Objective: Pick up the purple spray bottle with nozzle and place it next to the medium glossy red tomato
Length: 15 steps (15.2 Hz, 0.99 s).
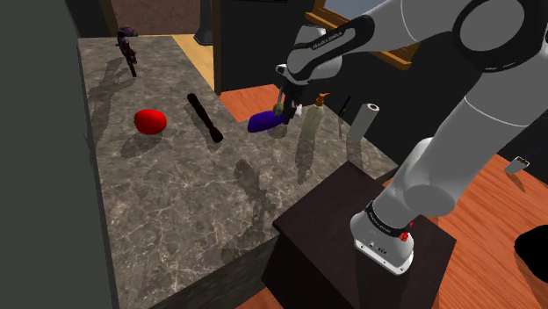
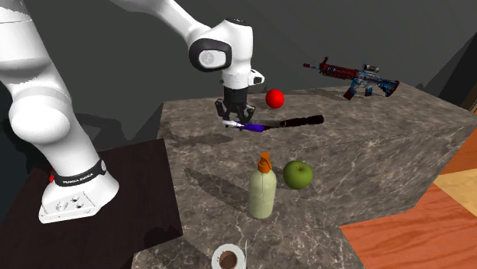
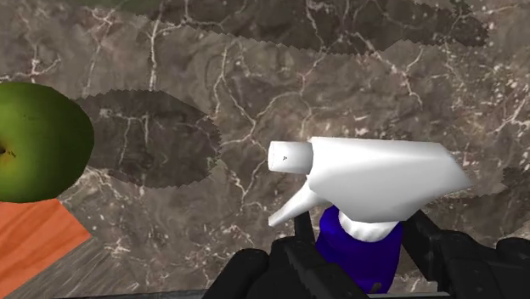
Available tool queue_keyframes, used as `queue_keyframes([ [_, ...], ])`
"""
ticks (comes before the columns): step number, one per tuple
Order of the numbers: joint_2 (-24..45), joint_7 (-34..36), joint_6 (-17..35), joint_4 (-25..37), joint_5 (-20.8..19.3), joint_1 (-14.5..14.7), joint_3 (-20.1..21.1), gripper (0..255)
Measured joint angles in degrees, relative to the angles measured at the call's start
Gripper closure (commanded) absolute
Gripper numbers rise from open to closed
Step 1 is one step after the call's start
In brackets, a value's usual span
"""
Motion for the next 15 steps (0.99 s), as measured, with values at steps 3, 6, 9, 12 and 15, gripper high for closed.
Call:
queue_keyframes([
  [3,2.62,2.94,-0.10,2.88,0.96,1.80,1.76,255],
  [6,6.60,5.66,-1.14,8.05,2.02,3.43,3.39,255],
  [9,9.51,8.91,-2.30,12.36,2.41,5.17,4.85,255],
  [12,13.82,11.92,-4.09,18.68,2.90,6.69,6.19,255],
  [15,17.99,14.56,-5.39,24.36,3.22,8.03,7.28,255],
])
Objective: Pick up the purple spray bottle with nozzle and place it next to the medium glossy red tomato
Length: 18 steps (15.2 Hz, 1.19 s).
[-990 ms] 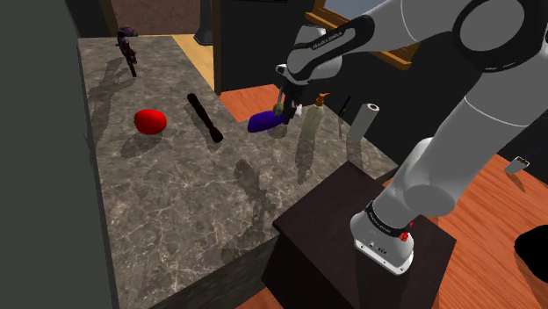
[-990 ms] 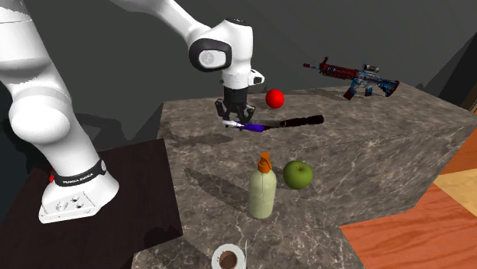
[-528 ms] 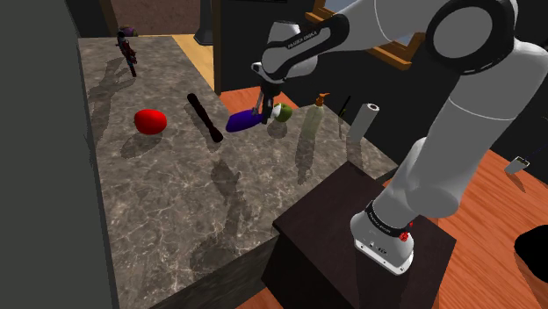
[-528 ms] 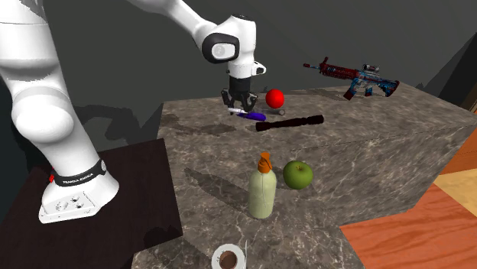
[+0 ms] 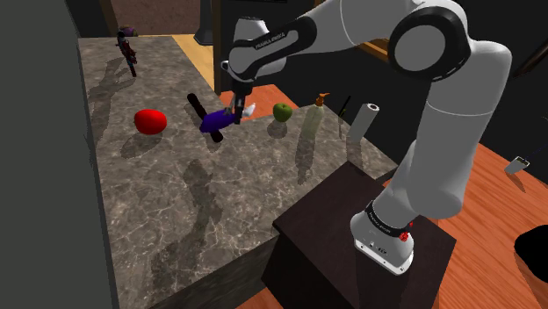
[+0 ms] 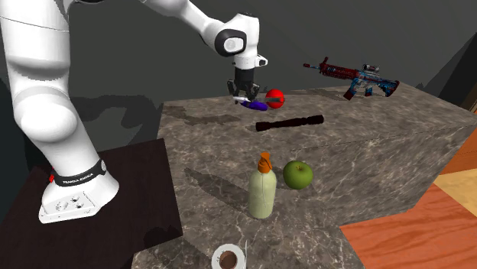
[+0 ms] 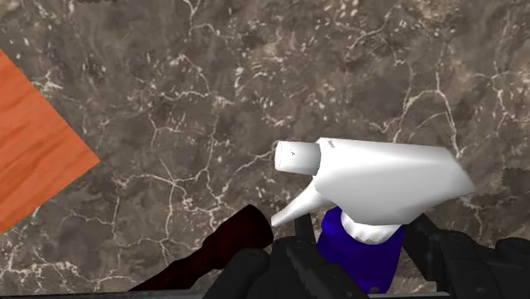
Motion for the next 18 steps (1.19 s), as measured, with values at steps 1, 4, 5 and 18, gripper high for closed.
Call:
queue_keyframes([
  [1,1.57,0.95,-0.60,2.26,0.08,0.47,0.36,255],
  [4,5.90,3.87,-3.09,9.35,0.09,1.85,1.27,255],
  [5,7.38,4.90,-3.93,11.76,0.05,2.35,1.55,255],
  [18,34.46,14.94,-20.55,56.37,-0.32,5.15,3.99,255],
])
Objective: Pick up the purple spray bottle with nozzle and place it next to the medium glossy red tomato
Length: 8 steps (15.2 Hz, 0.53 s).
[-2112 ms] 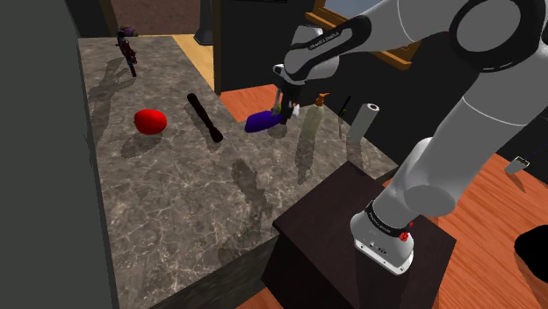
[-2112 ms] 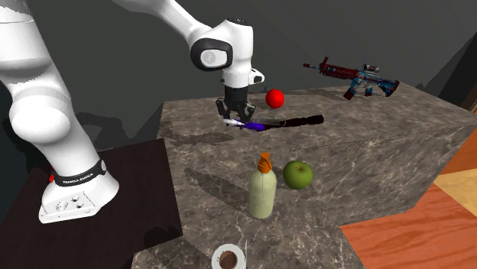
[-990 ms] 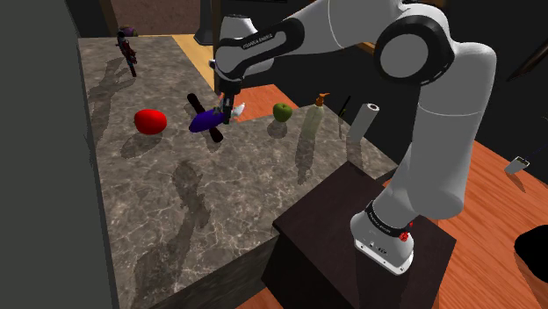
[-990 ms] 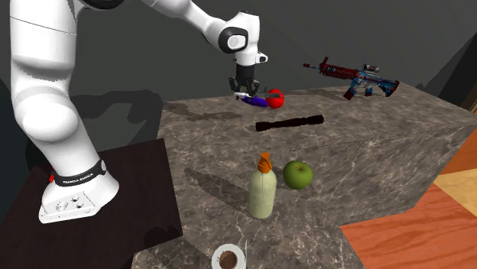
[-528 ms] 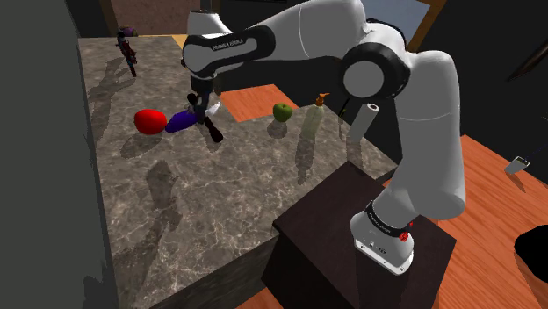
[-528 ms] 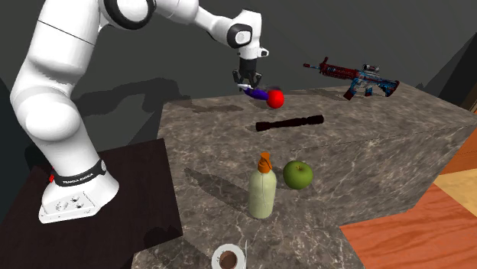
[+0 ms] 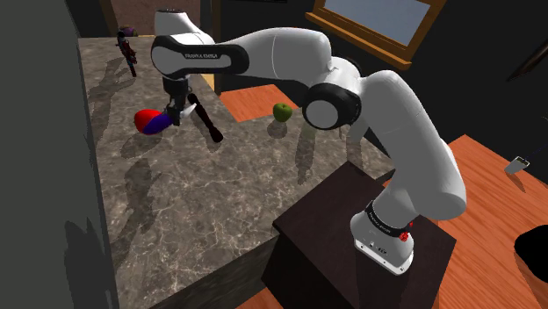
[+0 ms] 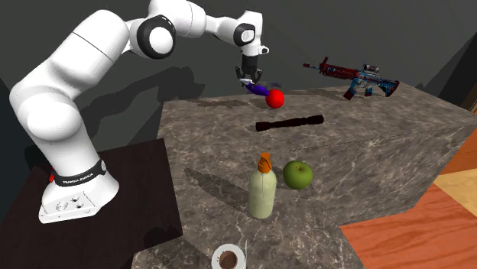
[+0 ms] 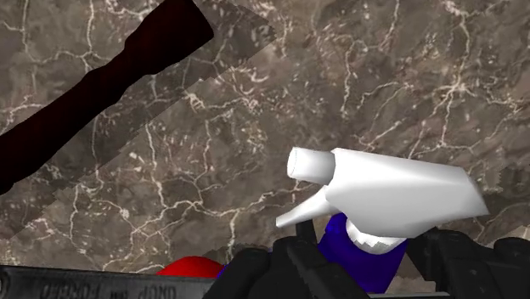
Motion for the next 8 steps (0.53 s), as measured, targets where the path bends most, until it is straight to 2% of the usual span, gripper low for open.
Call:
queue_keyframes([
  [8,2.24,-0.35,4.11,-1.90,0.26,0.15,0.18,255],
])
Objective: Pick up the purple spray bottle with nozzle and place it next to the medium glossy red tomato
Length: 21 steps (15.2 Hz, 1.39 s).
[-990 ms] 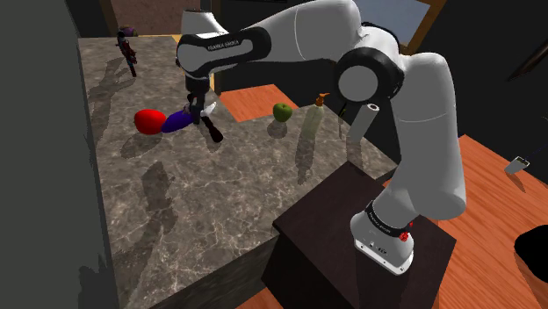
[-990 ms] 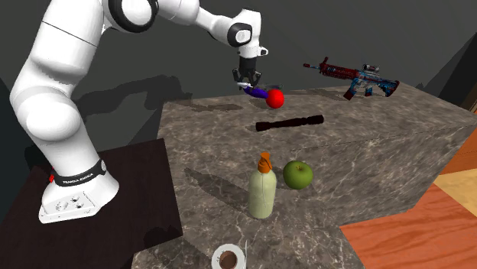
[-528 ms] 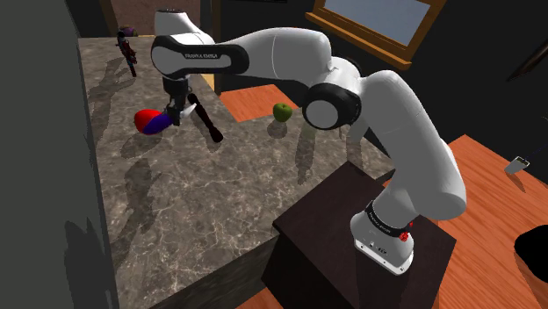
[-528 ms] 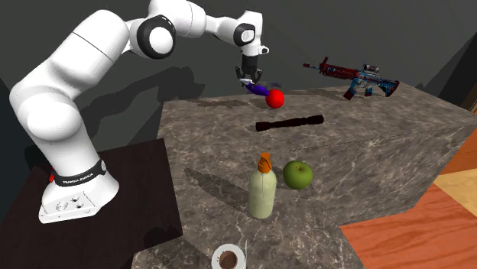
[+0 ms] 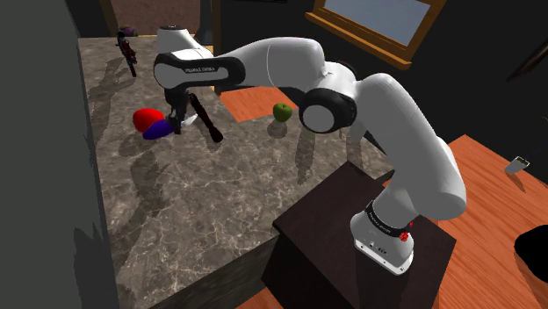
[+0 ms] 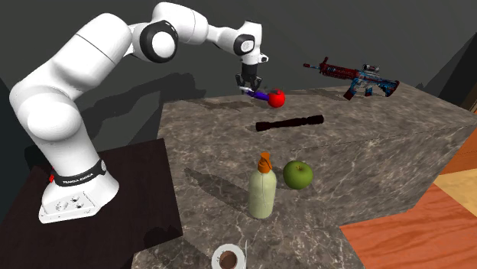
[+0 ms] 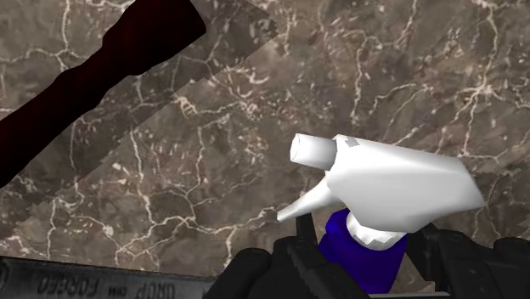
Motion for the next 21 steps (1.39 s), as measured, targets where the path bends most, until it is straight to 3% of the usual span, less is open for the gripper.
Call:
queue_keyframes([
  [21,9.55,-0.89,8.85,0.69,0.69,-0.20,0.68,255],
])
